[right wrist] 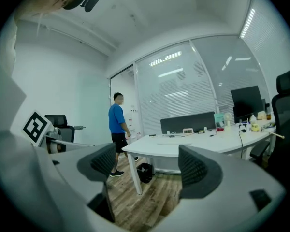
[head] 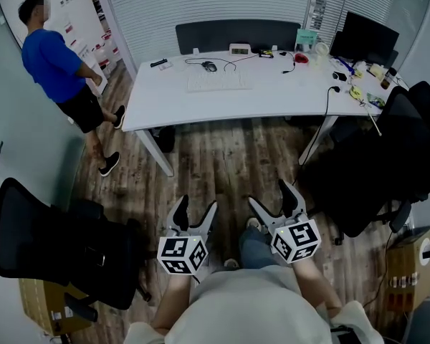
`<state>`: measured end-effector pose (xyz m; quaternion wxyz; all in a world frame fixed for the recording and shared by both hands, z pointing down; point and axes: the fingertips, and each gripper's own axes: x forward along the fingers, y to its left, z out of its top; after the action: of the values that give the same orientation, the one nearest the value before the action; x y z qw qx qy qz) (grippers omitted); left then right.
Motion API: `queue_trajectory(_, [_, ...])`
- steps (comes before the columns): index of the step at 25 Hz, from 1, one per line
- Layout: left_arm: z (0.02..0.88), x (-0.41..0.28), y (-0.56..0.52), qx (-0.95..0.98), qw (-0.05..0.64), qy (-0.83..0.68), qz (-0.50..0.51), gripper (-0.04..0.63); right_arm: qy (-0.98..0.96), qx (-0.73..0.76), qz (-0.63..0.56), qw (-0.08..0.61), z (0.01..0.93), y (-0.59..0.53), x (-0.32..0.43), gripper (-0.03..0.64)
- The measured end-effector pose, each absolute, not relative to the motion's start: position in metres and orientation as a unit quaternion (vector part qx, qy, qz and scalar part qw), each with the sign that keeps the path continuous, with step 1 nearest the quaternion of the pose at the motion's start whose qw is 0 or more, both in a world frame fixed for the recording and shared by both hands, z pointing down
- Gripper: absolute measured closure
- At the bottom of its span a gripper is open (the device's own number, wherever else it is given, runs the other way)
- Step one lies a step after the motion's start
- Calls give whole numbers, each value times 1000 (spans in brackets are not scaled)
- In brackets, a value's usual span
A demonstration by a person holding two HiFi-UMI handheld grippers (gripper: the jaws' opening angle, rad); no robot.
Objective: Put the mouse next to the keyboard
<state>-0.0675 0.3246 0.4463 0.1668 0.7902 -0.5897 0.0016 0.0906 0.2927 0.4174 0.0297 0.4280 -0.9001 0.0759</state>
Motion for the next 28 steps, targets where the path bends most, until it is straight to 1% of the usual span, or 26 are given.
queue_trajectory(2, [449, -68, 320, 790, 175, -587, -4, 250, -899, 430, 82, 23, 420, 287, 92, 223])
queue_trajectory(5, [455, -68, 311, 788, 182, -588, 1, 249, -898, 431, 82, 24, 423, 275, 92, 216])
queue_trajectory(13, [458, -83, 257, 781, 177, -598, 4, 242, -903, 422, 76, 31, 429, 217, 78, 215])
queue_trajectory(20, [462, -96, 189, 776, 175, -607, 4, 239, -906, 416, 65, 37, 431, 144, 68, 215])
queue_trajectory(28, [456, -94, 108, 773, 174, -610, 8, 238, -913, 402, 61, 43, 422, 56, 60, 215])
